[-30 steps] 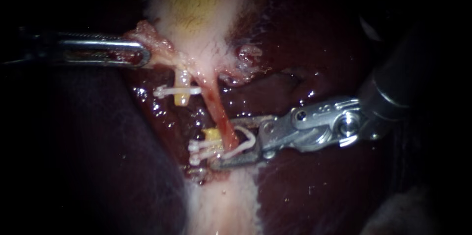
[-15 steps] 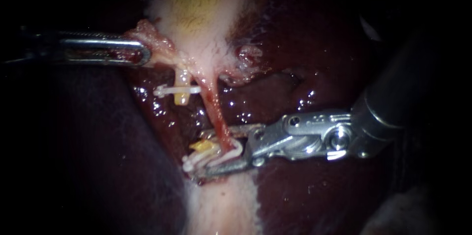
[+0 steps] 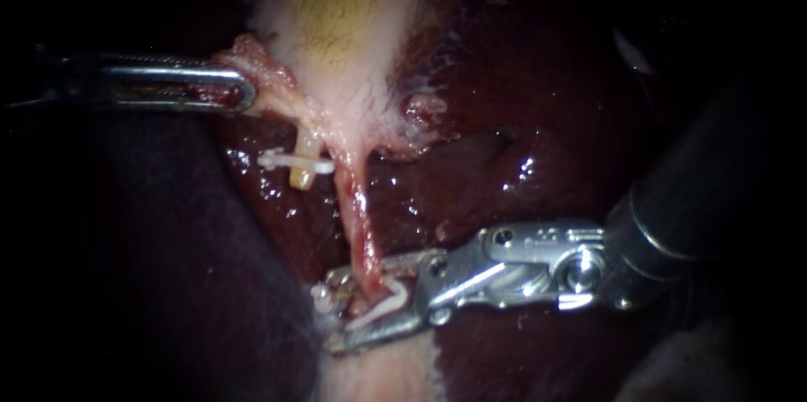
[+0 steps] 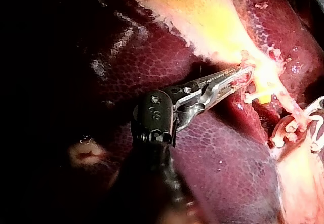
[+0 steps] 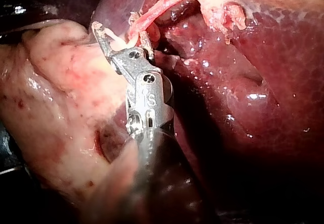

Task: Clipping first clip right tube

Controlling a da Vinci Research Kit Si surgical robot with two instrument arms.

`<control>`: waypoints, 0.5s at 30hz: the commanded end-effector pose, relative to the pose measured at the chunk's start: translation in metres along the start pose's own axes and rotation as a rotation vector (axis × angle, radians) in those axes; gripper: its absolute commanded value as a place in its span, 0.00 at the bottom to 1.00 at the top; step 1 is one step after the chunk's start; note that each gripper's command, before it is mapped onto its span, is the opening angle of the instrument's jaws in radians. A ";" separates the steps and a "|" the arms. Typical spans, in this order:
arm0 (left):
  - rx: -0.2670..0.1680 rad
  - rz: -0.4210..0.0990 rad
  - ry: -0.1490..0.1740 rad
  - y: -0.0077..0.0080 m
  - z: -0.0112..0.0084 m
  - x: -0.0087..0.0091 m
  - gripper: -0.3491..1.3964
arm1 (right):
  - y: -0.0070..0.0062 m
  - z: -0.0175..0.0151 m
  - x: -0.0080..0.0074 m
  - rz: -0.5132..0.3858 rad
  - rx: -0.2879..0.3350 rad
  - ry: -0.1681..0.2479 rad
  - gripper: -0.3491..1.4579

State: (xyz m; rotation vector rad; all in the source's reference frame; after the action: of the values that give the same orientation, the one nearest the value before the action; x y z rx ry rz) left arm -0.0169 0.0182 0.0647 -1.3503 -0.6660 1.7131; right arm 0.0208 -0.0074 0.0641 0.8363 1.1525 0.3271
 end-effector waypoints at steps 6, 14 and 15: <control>0.000 0.000 0.000 -0.0001 0.0000 0.0000 0.00 | 0.0007 -0.0010 -0.0001 0.049 -0.056 0.025 0.20; 0.000 0.000 0.000 -0.0003 0.0000 0.0000 0.00 | 0.0012 -0.0018 -0.0001 0.111 -0.061 0.030 0.00; 0.000 0.000 0.000 -0.0003 0.0000 0.0000 0.00 | 0.0012 -0.0019 -0.0002 0.117 -0.060 0.033 0.00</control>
State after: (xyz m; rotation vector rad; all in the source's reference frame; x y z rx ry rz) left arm -0.0168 0.0184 0.0650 -1.3504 -0.6661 1.7131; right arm 0.0192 -0.0058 0.0648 0.8513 1.1190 0.4775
